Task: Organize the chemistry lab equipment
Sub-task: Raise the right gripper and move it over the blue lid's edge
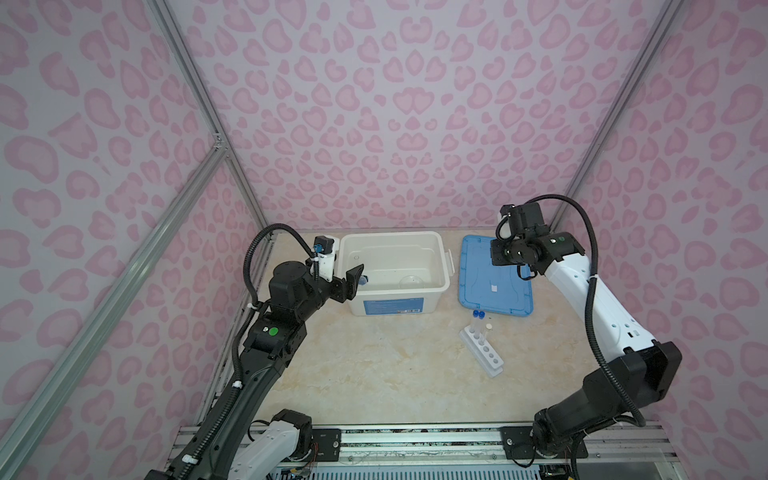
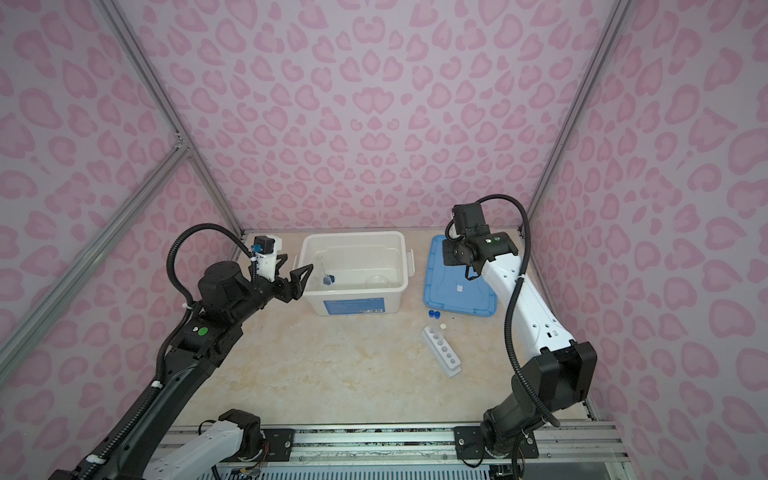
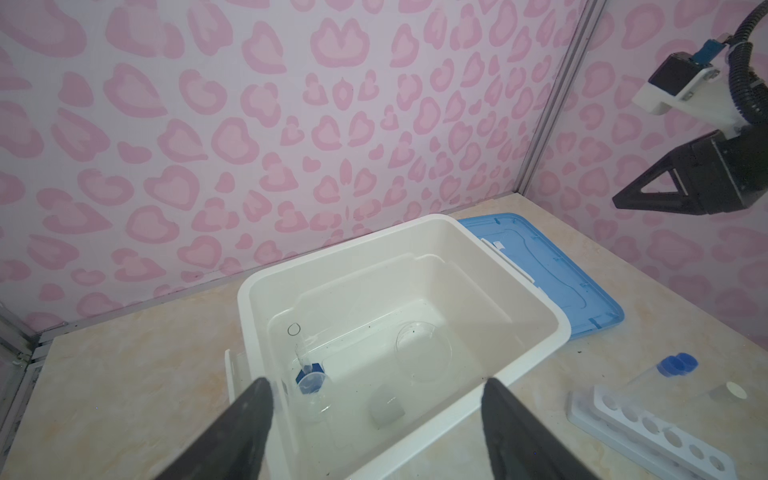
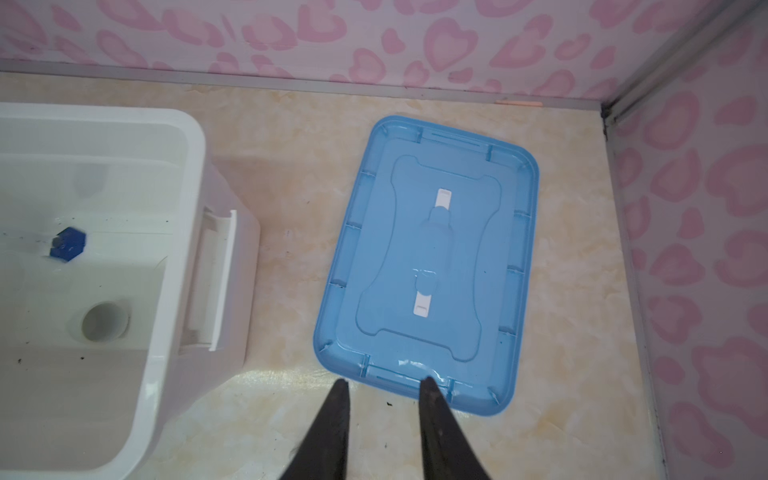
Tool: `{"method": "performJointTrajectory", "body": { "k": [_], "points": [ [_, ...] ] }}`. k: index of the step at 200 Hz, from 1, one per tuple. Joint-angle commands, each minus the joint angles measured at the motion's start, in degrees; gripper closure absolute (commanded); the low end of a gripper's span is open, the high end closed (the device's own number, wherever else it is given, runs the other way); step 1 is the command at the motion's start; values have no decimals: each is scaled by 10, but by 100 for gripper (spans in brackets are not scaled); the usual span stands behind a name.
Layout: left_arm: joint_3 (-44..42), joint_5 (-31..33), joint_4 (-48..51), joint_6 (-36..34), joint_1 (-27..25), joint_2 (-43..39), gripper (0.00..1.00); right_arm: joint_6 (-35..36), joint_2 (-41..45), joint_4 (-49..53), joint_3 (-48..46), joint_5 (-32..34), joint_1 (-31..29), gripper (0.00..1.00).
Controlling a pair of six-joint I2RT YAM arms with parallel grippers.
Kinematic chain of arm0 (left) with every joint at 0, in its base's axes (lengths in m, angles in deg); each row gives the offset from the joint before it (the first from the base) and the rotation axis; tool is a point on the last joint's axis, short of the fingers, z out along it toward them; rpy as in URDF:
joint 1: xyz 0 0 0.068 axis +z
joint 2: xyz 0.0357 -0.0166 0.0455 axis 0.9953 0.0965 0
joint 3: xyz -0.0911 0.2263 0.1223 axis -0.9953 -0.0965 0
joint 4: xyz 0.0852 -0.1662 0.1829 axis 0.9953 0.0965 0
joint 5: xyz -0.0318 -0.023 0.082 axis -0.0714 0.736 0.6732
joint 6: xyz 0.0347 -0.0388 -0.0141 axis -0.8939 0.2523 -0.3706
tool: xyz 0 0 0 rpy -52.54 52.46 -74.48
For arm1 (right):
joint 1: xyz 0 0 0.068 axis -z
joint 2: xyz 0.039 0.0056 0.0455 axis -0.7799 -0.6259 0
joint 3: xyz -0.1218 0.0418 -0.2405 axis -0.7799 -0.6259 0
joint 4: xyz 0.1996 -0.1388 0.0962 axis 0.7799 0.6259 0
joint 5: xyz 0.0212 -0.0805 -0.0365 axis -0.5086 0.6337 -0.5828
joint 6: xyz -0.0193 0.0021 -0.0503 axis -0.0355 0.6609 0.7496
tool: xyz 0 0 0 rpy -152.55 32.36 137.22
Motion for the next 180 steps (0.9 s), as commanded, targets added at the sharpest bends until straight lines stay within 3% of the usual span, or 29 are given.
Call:
{"method": "performJointTrajectory", "body": {
  "k": [1,42,83,116,180],
  "points": [
    [-2,-3,-27,-5,-6,7,19,-34,19,-30,-63,3,36,70],
    [-10,0,-29,-10,-27,13,19,-76,60,-71,-183,2,124,70],
    [-10,-7,-29,-12,-30,18,20,-68,53,-92,-246,1,184,69],
    [-3,-11,-23,-11,-31,22,20,-32,-9,-117,-260,-25,199,73],
    [11,0,-10,-4,-32,25,20,13,-107,-151,-242,-14,207,77]
  ]
}}
